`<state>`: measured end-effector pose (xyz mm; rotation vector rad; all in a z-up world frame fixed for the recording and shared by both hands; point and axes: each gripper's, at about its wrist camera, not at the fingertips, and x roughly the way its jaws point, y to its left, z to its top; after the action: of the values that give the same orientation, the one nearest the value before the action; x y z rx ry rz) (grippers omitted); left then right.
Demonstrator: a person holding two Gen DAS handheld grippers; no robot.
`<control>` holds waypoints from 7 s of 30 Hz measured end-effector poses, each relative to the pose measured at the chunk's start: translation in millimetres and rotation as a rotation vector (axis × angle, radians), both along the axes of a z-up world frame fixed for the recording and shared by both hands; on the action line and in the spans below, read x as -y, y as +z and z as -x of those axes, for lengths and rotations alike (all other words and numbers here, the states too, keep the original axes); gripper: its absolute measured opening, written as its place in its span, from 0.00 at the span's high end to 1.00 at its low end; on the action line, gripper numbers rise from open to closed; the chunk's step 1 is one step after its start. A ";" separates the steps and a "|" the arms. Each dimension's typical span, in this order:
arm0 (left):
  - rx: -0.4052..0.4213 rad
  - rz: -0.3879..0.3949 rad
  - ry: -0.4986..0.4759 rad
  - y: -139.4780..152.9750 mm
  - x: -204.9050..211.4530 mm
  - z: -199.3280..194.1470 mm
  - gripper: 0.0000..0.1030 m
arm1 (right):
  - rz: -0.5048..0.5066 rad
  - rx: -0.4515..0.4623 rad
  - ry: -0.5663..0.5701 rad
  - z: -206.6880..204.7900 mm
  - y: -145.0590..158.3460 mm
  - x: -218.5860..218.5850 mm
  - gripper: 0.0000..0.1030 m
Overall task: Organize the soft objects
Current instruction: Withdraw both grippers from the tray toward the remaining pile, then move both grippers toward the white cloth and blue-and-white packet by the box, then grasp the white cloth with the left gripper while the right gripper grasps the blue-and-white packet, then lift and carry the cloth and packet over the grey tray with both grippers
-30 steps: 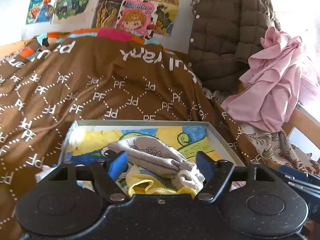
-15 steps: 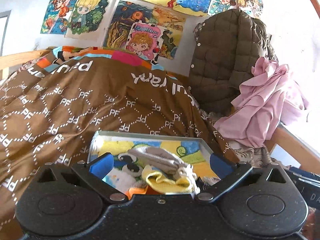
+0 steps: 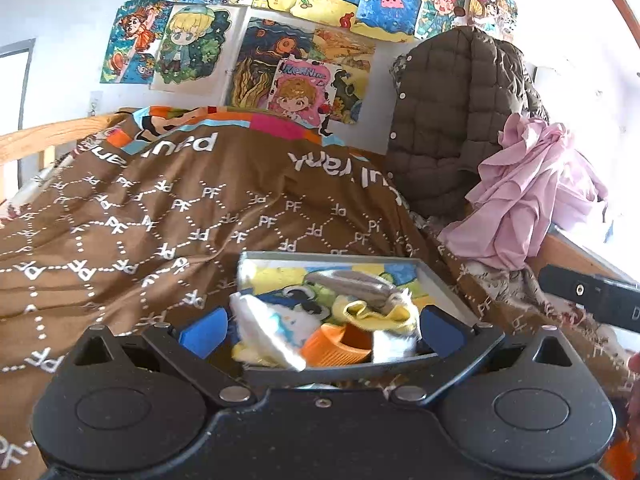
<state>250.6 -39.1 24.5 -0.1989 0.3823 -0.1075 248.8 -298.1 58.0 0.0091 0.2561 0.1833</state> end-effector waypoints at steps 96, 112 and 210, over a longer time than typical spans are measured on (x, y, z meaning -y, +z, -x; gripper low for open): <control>-0.208 0.057 -0.199 -108.4 -14.4 38.1 0.21 | -0.067 -0.217 0.260 -24.5 -100.1 -60.5 0.00; -0.343 0.247 -0.151 -114.0 -23.2 15.2 0.48 | -0.086 -0.306 0.329 -67.7 -119.0 -85.5 0.05; 0.016 0.106 -0.289 15.3 146.8 -185.5 0.97 | -0.240 -0.133 -0.083 -123.5 -75.2 90.5 0.39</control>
<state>436.1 -185.9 39.8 -0.2466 0.3884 -0.4148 372.3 -388.6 -17.2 0.2704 0.3648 0.1298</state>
